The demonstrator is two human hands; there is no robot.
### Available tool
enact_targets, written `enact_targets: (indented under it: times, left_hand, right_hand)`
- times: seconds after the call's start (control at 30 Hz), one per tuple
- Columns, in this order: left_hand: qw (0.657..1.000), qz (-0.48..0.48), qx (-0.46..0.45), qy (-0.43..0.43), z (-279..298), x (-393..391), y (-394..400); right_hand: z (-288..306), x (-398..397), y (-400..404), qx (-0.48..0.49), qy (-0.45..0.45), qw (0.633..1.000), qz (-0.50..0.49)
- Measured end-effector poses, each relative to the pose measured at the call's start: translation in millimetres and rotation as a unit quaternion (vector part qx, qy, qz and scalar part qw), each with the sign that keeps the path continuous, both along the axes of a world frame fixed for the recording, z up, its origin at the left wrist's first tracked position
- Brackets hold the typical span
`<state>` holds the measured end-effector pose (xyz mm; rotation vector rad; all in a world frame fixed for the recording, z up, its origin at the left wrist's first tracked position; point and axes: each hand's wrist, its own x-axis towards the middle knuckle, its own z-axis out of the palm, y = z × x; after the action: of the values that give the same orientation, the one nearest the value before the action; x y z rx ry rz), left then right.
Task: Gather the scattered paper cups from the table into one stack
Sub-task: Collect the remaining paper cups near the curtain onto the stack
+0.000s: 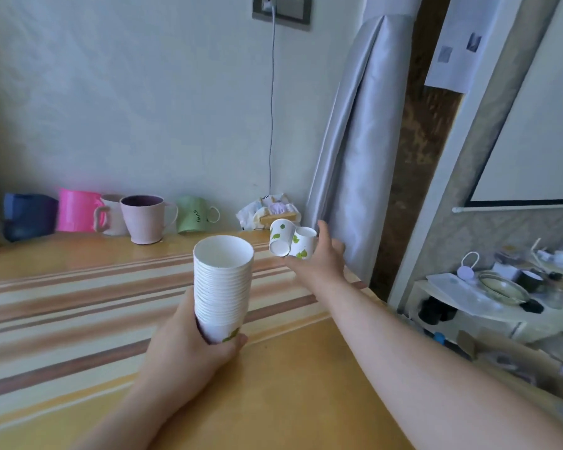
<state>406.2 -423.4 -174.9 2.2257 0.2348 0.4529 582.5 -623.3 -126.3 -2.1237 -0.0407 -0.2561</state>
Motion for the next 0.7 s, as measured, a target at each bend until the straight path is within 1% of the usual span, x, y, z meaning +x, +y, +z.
enact_targets:
  times: [0.07, 0.17, 0.23, 0.3, 0.33, 0.4, 0.47, 0.63, 0.7]
  left_hand:
    - [1.000, -0.002, -0.009, -0.012, -1.4, 2.2, 3.5]
    - [1.000, -0.009, -0.014, -0.011, -3.0, 5.6, 5.3]
    - [1.000, -0.007, -0.011, -0.008, -2.3, 6.3, 5.5]
    - [1.000, -0.007, -0.014, -0.004, -1.3, 6.9, 4.6]
    - [1.000, -0.005, -0.012, -0.003, -1.2, 6.6, 5.0]
    - [1.000, -0.001, -0.007, -0.003, -1.3, 6.0, 5.2]
    - [1.000, 0.004, -0.004, 0.000, -0.6, 4.7, 5.3]
    - [1.000, 0.015, -0.002, 0.010, 3.2, 2.3, 3.4]
    - [1.000, 0.014, -0.004, 0.010, 3.7, 1.2, 2.3]
  right_hand:
    - [3.9, 26.9, 14.1, -0.045, -0.001, 0.999, -0.008]
    - [5.5, 53.9, 35.2, -0.077, 0.040, 0.996, -0.005]
    - [3.1, 61.2, 43.5, -0.150, 0.055, 0.987, -0.007]
    - [-0.6, 61.3, 41.7, -0.229, 0.030, 0.972, -0.037]
    - [-1.6, 59.8, 38.9, -0.248, 0.007, 0.967, -0.055]
    - [-2.0, 54.5, 29.3, -0.249, -0.026, 0.965, -0.071]
    - [0.4, 46.7, 20.5, -0.239, -0.030, 0.968, -0.065]
    - [5.2, 19.7, 4.8, -0.279, -0.051, 0.958, -0.035]
    - [4.2, 8.1, 0.0, -0.271, -0.037, 0.961, -0.035]
